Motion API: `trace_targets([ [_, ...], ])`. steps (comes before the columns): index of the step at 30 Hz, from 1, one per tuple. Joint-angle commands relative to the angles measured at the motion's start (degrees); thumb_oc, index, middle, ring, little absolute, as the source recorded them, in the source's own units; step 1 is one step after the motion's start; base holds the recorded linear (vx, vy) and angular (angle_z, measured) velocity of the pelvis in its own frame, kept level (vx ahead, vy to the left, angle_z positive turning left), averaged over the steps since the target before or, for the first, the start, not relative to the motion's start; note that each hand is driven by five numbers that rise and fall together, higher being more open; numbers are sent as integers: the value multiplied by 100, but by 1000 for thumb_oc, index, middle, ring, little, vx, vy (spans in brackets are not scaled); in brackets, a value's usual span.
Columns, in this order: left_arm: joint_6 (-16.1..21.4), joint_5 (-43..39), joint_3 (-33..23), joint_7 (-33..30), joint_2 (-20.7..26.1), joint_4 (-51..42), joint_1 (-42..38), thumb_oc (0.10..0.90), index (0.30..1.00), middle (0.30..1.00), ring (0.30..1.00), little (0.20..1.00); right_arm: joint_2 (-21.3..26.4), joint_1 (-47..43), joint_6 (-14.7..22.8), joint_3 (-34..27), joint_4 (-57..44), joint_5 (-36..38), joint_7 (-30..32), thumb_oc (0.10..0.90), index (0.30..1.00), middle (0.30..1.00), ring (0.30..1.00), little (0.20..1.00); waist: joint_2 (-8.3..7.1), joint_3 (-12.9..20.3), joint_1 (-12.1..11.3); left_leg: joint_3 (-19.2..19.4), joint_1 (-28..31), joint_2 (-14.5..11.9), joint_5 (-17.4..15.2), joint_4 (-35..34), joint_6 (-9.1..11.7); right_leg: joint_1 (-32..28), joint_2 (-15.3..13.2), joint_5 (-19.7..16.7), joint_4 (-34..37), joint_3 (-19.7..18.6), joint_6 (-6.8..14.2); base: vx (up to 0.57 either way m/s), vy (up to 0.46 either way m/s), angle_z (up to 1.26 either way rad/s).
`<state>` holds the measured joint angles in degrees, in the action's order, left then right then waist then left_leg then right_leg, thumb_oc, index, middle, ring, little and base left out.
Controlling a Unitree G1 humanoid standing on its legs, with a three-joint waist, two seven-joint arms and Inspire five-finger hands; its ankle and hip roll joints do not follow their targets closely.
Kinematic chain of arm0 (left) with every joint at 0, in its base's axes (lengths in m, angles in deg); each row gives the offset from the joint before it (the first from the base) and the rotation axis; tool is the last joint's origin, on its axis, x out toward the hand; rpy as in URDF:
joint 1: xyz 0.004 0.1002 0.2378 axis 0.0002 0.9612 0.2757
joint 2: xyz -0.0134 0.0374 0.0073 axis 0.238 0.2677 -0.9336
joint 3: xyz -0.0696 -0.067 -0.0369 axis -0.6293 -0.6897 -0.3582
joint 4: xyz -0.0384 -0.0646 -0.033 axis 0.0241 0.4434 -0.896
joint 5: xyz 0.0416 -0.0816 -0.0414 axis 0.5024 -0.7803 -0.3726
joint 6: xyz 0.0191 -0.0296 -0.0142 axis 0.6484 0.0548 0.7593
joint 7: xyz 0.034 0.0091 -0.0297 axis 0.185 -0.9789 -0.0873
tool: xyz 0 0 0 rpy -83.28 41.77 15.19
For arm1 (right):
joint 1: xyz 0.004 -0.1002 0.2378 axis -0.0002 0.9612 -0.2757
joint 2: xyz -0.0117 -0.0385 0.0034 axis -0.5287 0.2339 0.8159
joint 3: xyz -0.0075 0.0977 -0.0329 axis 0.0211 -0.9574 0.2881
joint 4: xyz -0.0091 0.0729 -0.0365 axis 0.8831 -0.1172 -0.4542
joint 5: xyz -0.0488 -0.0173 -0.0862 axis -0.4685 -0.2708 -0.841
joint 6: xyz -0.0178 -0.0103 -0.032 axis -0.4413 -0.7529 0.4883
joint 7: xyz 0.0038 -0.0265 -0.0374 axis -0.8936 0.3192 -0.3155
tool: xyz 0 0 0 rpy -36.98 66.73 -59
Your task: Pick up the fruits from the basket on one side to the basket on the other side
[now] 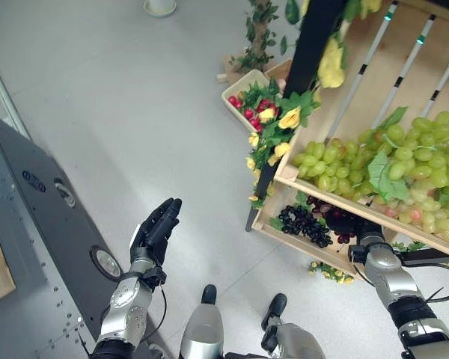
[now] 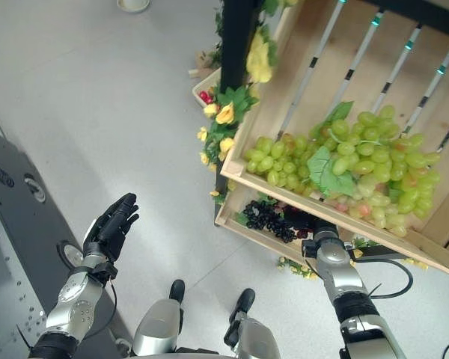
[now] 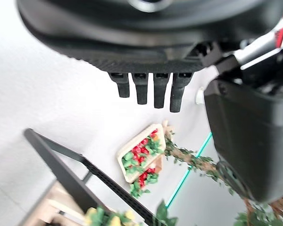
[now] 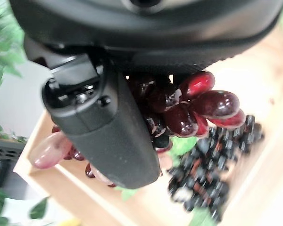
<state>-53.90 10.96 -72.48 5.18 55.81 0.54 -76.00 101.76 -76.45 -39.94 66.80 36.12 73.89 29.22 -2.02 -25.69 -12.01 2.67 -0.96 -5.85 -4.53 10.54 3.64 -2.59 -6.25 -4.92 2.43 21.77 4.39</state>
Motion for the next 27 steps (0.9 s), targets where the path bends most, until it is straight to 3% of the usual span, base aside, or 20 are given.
trace_targets([
  [1, 368, -211, 151, 251, 463, -465, -19, 800, 900, 900, 900, 900, 820, -724, 400, 80, -195, -938, 838, 400, 300, 300, 300, 300, -51, 413, -156, -62, -777, 336, -12, 626, -62, -33, -195, 911, -1341, 156, 132, -49, -78, 18],
  [6, 368, -265, 297, 342, 704, -539, -89, 800, 900, 900, 900, 900, 1210, -1436, -395, 783, 252, -2038, 1332, 400, 300, 300, 300, 300, -104, 302, -365, -63, -1057, 336, 11, 747, -86, -26, -149, 907, -1301, 337, 128, -78, -78, 8],
  [12, 382, -359, 357, 329, 866, -616, -152, 800, 900, 900, 900, 900, 1310, -1840, -778, 1092, 714, -1918, 1304, 400, 300, 300, 300, 300, -96, 206, -504, -68, -1192, 318, -121, 860, -82, 42, -115, 1006, -1407, 395, 150, -44, -36, 8],
  [16, 388, -386, 343, 342, 875, -613, -190, 800, 900, 900, 900, 900, 1220, -1850, -731, 1143, 960, -1573, 1138, 400, 300, 300, 300, 300, -100, 188, -522, -40, -1212, 333, -126, 845, -108, 83, -116, 1012, -1424, 419, 156, -20, 2, 0],
  [17, 384, -383, 331, 339, 871, -612, -200, 800, 900, 900, 900, 900, 1172, -1820, -732, 1124, 1014, -1384, 979, 584, 575, 575, 575, 575, -103, 185, -522, -34, -1210, 338, -131, 845, -110, 89, -116, 1016, -1428, 423, 156, -34, 13, 1],
  [18, 390, -393, 323, 337, 871, -602, -218, 800, 900, 900, 900, 900, 1118, -1802, -760, 1108, 1074, -1231, 818, 717, 775, 775, 775, 775, -100, 173, -523, -25, -1221, 338, -134, 855, -109, 98, -121, 1018, -1437, 428, 157, -42, 9, 0],
  [19, 373, -398, 319, 306, 864, -585, -292, 800, 900, 900, 900, 900, 1045, -1791, -792, 1143, 1202, -1234, 677, 800, 900, 900, 900, 900, -99, 141, -521, -9, -1235, 327, -133, 864, -107, 121, -128, 1015, -1455, 437, 159, -42, 3, -1],
  [27, 458, -468, 398, 351, 886, -353, -544, 800, 900, 900, 900, 900, 982, -2005, -669, 1262, 1748, -1009, 537, 800, 900, 900, 900, 900, -83, 46, -518, 39, -1257, 324, -141, 873, -99, 172, -118, 1016, -1481, 454, 154, -21, -4, 0],
])
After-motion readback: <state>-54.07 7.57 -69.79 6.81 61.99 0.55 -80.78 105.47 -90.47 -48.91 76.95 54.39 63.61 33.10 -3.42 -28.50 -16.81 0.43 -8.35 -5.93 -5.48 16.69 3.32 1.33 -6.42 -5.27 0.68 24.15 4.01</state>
